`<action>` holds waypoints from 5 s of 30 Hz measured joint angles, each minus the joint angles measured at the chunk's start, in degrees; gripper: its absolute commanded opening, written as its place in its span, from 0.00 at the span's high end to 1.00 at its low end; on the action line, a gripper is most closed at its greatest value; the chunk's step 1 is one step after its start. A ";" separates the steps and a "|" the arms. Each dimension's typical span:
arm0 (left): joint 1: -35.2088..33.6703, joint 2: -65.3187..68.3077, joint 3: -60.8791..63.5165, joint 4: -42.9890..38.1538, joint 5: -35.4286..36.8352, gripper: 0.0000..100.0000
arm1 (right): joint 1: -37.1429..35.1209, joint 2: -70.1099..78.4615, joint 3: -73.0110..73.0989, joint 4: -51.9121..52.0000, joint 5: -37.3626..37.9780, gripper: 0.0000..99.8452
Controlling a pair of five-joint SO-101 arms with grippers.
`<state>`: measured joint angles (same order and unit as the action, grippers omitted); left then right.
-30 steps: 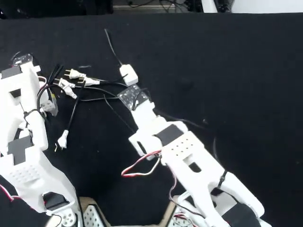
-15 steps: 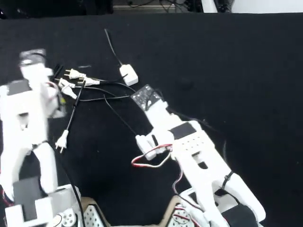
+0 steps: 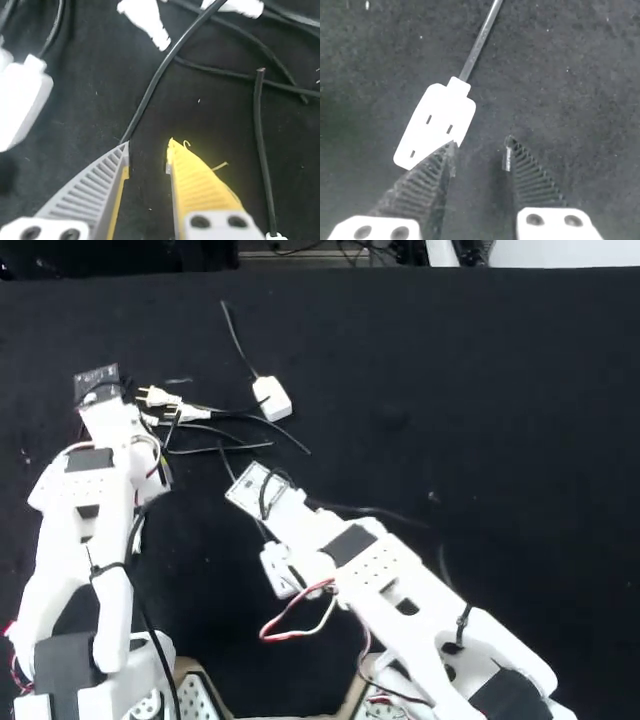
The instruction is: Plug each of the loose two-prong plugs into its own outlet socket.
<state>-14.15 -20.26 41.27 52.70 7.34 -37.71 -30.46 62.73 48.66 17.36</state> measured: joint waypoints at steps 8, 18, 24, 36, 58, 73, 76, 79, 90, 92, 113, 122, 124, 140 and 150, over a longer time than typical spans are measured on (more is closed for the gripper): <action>-0.79 -0.09 1.05 -1.14 0.44 0.87 | -0.35 -0.09 -4.13 6.68 -8.88 0.86; -5.19 -0.09 1.05 -1.14 0.62 0.87 | -11.60 -0.18 -1.05 2.37 -13.27 0.85; -5.10 -0.09 1.05 -1.14 0.62 0.87 | -11.34 -0.44 -0.09 1.23 -12.92 0.85; -5.10 -0.09 1.05 -1.14 0.62 0.87 | -1.58 -0.35 0.53 1.14 -3.25 0.85; -5.01 -0.09 1.05 0.09 0.62 0.87 | 2.37 -0.35 0.53 3.34 4.31 0.81; 4.66 -0.09 1.05 3.69 -4.75 0.87 | 9.05 -0.88 4.75 -3.08 16.18 0.91; 6.24 -0.09 1.05 3.69 -4.75 0.87 | 9.23 -0.88 4.75 -3.08 13.63 0.79; 8.62 -0.09 1.05 3.43 -4.57 0.87 | 9.23 -0.88 4.75 -3.08 10.90 0.69; 10.37 0.09 1.05 -6.95 5.27 0.87 | 9.85 -0.88 -2.29 4.57 3.08 0.77; 11.43 1.85 0.97 -9.49 5.80 0.87 | 9.85 -0.88 -2.99 5.63 1.85 0.77; 1.67 31.65 -23.12 12.66 0.18 0.87 | 9.85 -0.88 -3.16 5.89 1.32 0.77; -4.48 27.16 -23.03 22.59 -5.27 0.87 | 9.85 -0.88 -3.16 5.89 1.32 0.77; -4.48 23.12 -23.03 24.35 -6.42 0.87 | 9.85 -0.88 -3.16 5.89 1.32 0.77; -1.49 21.45 -26.99 6.15 -6.59 0.79 | 9.85 -0.88 -3.16 5.89 1.32 0.77; -0.44 44.84 -46.59 10.55 -14.68 0.79 | 9.85 -0.88 -3.16 5.89 1.32 0.77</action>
<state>-14.59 24.57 -5.32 63.25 -7.34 -27.87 -31.34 59.56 54.55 18.68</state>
